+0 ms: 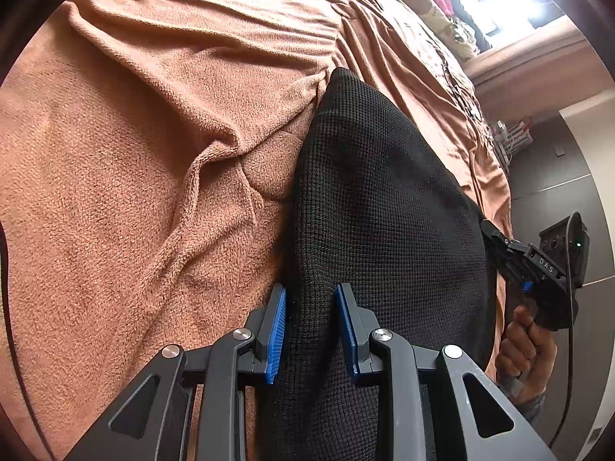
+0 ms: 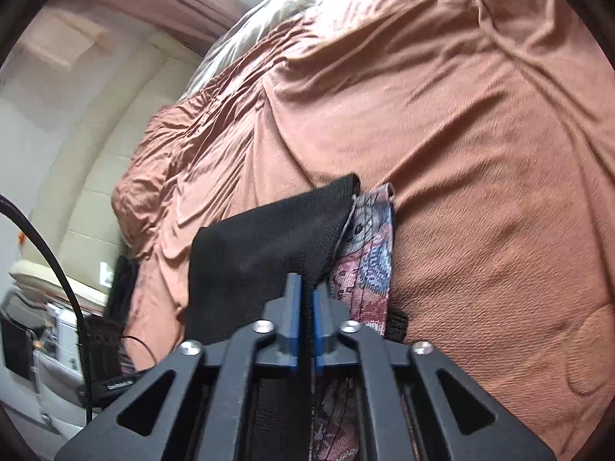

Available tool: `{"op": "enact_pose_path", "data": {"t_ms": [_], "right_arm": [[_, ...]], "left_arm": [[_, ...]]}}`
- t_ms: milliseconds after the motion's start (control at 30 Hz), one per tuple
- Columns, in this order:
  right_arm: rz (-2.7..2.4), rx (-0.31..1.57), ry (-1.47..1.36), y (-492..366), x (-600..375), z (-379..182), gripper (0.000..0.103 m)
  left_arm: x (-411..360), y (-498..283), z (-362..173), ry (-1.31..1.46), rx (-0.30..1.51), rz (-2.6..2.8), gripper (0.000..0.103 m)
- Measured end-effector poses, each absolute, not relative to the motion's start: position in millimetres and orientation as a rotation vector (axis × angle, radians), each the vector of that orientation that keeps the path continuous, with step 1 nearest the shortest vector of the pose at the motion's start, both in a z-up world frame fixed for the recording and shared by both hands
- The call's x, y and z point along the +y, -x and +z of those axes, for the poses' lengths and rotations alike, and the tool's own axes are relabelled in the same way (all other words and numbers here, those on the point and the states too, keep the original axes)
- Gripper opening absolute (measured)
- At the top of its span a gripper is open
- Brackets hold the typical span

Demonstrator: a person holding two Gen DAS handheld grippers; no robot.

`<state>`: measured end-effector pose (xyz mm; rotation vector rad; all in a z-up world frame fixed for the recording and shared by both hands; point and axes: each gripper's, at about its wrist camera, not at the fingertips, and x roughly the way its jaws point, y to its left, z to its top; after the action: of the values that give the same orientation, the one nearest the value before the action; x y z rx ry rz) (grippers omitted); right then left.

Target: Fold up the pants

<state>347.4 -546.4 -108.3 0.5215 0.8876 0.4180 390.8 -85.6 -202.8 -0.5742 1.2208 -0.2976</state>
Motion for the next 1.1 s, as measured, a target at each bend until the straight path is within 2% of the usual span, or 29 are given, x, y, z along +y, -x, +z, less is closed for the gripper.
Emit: {"op": "enact_pose_path", "data": {"t_ms": [467, 833, 967, 1000, 1033, 1067, 1100], "right_arm": [[0.316, 0.824, -0.475, -301.0, -557.6, -91.0, 0.000], [0.312, 0.835, -0.484, -305.5, -557.1, -93.4, 0.000], [0.328, 0.865, -0.527, -309.2, -561.4, -101.6, 0.004], [0.326, 0.866, -0.533, -308.2, -562.7, -100.7, 0.011], [0.326, 0.862, -0.534, -305.8, -563.4, -98.5, 0.029], [0.330, 0.857, -0.534, -303.6, -564.1, -96.7, 0.042], [0.334, 0.846, -0.533, -299.9, -564.5, -94.0, 0.064]], "left_arm": [[-88.3, -385.9, -194.3, 0.577, 1.203, -0.334, 0.028], [-83.4, -386.9, -203.0, 0.569, 1.207, -0.319, 0.028], [-87.6, -383.5, -203.4, 0.564, 1.216, -0.324, 0.028], [-87.5, -383.2, -202.9, 0.566, 1.217, -0.323, 0.028], [-87.7, -382.8, -202.4, 0.569, 1.218, -0.322, 0.028], [-87.5, -382.6, -202.1, 0.572, 1.218, -0.321, 0.028], [-87.8, -381.8, -201.6, 0.571, 1.218, -0.321, 0.028]]}}
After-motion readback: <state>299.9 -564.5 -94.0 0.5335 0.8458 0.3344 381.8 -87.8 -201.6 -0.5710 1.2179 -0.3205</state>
